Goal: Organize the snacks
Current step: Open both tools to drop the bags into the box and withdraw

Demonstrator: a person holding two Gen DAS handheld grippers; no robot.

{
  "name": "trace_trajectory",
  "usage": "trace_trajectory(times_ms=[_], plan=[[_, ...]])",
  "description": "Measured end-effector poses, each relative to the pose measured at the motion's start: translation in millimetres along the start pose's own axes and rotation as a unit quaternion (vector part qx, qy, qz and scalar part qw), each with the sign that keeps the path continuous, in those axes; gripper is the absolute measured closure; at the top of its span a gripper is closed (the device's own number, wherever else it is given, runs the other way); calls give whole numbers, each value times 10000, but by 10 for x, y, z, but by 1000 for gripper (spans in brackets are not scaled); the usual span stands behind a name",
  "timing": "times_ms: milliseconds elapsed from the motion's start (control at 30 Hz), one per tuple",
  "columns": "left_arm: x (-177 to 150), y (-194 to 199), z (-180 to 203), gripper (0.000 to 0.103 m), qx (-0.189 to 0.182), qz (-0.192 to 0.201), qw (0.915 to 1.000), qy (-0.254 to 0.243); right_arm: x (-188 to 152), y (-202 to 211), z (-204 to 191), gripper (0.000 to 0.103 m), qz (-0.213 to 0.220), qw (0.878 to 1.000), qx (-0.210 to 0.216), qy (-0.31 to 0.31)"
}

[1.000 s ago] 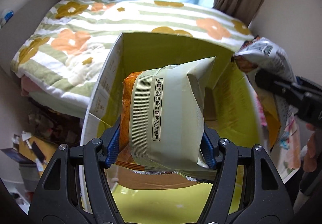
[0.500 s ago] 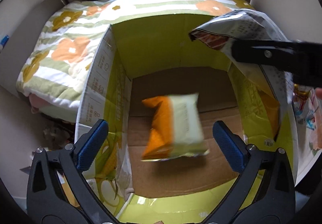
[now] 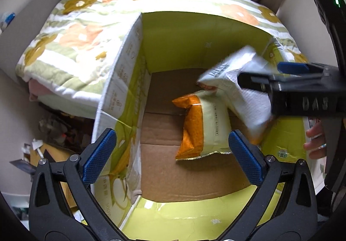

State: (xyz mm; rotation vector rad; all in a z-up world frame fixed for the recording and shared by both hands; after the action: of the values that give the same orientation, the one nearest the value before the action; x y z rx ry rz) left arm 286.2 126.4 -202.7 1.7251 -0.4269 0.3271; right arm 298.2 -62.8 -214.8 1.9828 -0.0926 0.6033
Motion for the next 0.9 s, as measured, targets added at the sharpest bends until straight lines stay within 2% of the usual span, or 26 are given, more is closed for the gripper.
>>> trace_trajectory(times_ms=[233, 467, 800, 900], plan=[[-36, 51, -36, 0, 51, 19, 10000, 71, -96, 111, 11, 1, 163, 9993, 238, -245], [-54, 237, -83, 0, 86, 211, 9997, 95, -159, 317, -138, 1, 301, 9991, 283, -85], [-72, 645, -145, 0, 221, 693, 9973, 34, -281, 737, -411, 0, 619, 9977, 74, 259], [-59, 768, -153, 0, 152, 846, 9963, 14, -339, 872, -430, 0, 745, 9969, 41, 236]])
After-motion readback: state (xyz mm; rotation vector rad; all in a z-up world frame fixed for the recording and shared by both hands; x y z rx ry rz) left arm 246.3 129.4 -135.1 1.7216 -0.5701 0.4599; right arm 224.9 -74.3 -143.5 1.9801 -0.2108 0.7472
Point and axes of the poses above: each gripper's, at about its wrist camera, not at the fingertips, and y roughly against the way its jaws point, z to its right, x to its top, the point moved 1 cm from there along -y, roughly the way its jaws point, and after that the axes turned 13 degrees about x, right-handed, at the moved point
